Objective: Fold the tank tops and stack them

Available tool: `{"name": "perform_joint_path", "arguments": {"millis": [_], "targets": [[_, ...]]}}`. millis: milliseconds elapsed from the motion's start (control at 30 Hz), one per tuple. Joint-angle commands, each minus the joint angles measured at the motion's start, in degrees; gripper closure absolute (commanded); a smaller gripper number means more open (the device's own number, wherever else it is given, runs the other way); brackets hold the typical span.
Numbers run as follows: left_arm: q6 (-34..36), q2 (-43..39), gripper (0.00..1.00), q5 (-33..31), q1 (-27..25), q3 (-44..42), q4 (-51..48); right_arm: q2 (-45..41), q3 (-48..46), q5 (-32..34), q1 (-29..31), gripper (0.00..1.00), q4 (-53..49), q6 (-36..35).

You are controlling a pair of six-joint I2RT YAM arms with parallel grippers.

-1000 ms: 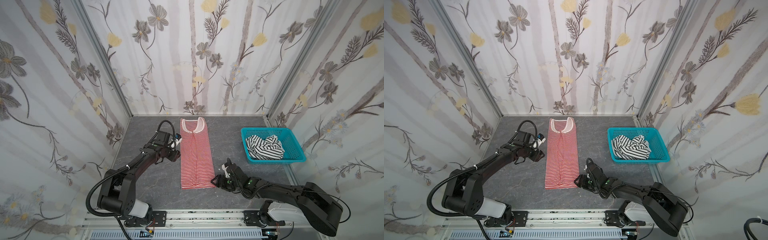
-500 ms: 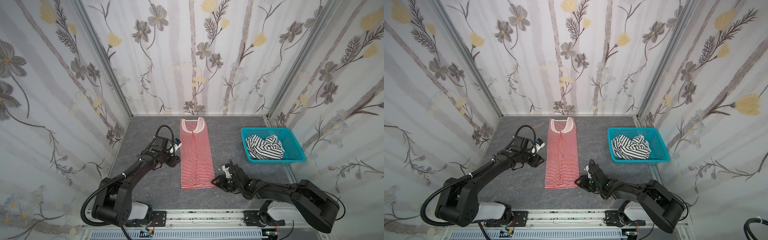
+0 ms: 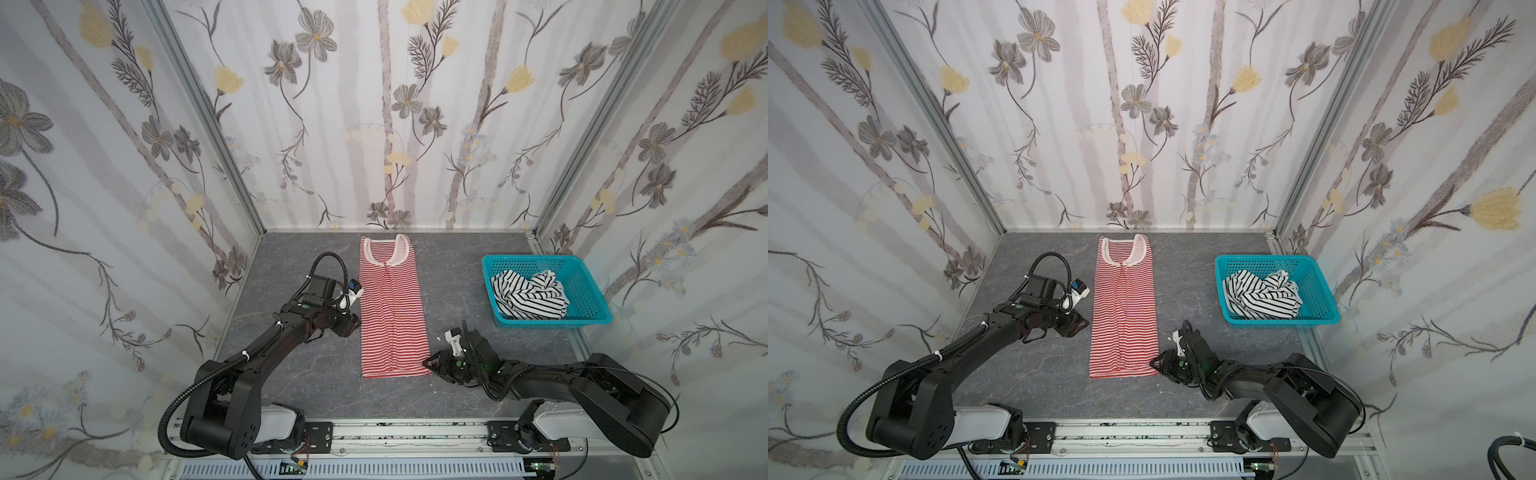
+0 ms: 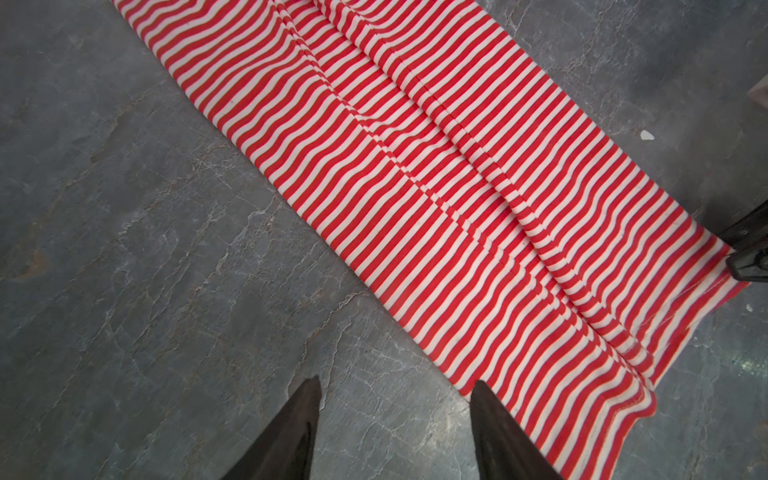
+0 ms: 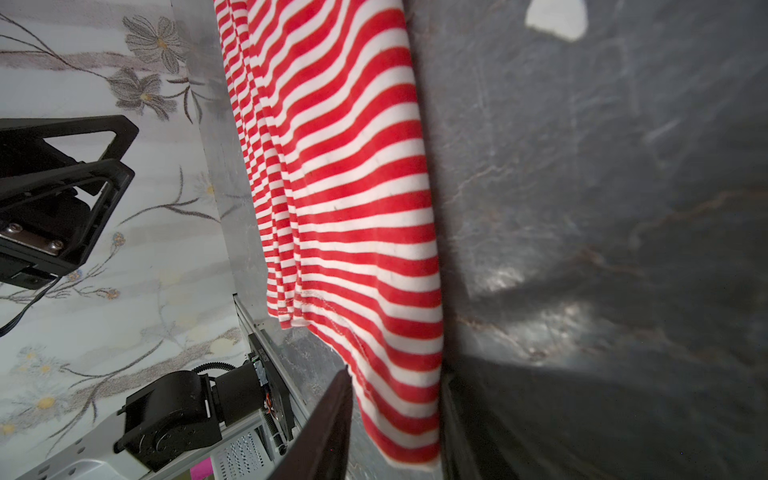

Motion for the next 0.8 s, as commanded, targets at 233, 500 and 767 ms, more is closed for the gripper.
{"name": "perform_joint_path", "arguments": {"millis": [233,500,767], "targets": [[4.2,-2.5,0.41,-2.7,-5.8,-4.2,0.4,1.7,-0.3,-2.6,0.0,0.80,6.6,2.6],[6.2,-3.1,0.41,-6.1,-14.3,-7.8,-0.8,0.4,1.1,-3.5,0.1,1.00,5.6,2.6],[6.9,-3.9,0.41,-6.7,-20.5,-10.5,-2.7,-3.2,6.4,-2.7,0.0,1.00,-2.4,0.0]]}}
